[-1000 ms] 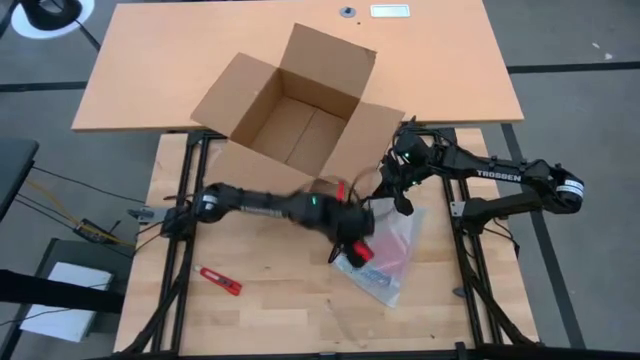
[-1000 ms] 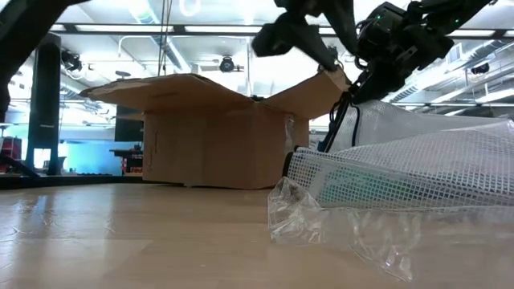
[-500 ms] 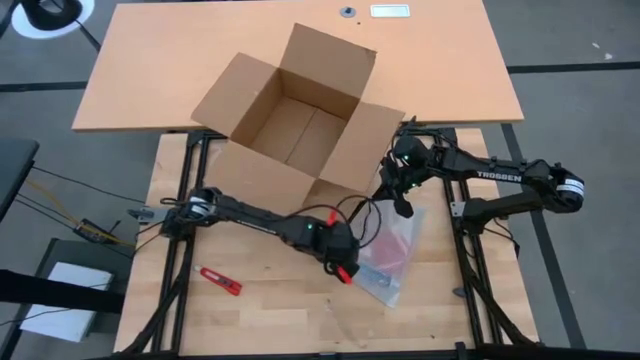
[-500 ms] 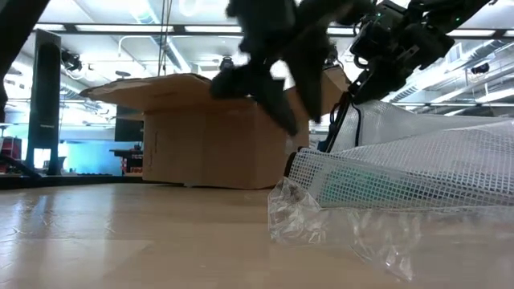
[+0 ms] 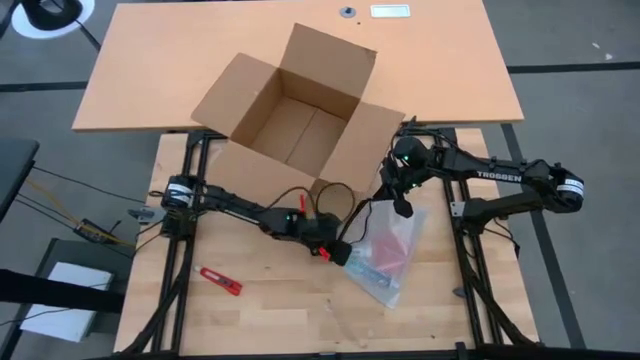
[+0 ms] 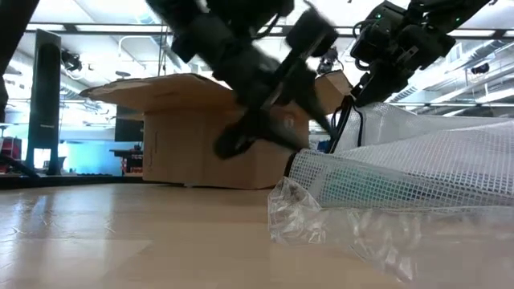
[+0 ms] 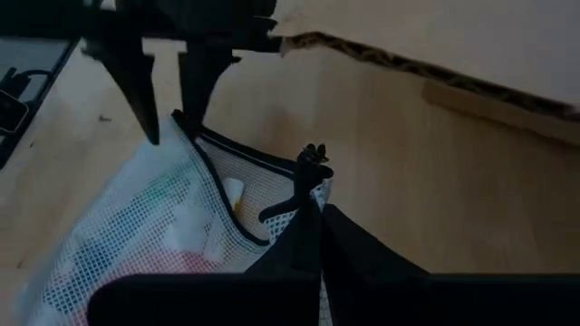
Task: Unpack boxes
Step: Close the zip bag
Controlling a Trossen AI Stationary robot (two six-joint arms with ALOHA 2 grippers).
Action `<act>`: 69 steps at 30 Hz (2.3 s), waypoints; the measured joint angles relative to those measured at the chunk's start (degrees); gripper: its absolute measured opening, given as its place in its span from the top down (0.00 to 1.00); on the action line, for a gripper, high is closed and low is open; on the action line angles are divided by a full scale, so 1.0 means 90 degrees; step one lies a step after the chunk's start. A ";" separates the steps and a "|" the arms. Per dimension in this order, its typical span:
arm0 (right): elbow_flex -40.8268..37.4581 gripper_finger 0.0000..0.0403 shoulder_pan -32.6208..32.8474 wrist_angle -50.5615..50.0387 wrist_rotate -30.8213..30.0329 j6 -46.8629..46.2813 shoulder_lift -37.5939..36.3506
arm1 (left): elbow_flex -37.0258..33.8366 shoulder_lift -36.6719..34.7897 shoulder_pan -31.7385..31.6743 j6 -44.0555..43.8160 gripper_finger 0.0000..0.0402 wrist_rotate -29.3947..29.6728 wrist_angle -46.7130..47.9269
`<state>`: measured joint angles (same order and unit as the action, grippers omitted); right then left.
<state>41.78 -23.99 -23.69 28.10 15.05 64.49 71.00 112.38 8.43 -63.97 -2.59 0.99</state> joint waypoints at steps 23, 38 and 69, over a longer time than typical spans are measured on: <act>-0.0489 1.00 0.0869 0.0171 0.0547 -0.0759 0.0002 | -0.0653 -0.0049 0.1719 -0.0509 0.97 -0.0908 -0.0303; -0.0586 1.00 0.1493 0.2363 -0.0179 -0.1555 -0.0010 | -0.0295 -0.2026 0.1877 -0.0283 0.98 0.0506 0.4102; -0.0466 1.00 0.2375 0.2522 -0.0650 -0.0762 0.0102 | 0.2930 -0.1562 0.2057 0.1071 0.89 0.1456 0.8661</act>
<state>37.58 -2.61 -0.98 22.25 8.19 65.41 97.36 98.32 26.94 -54.33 10.51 78.94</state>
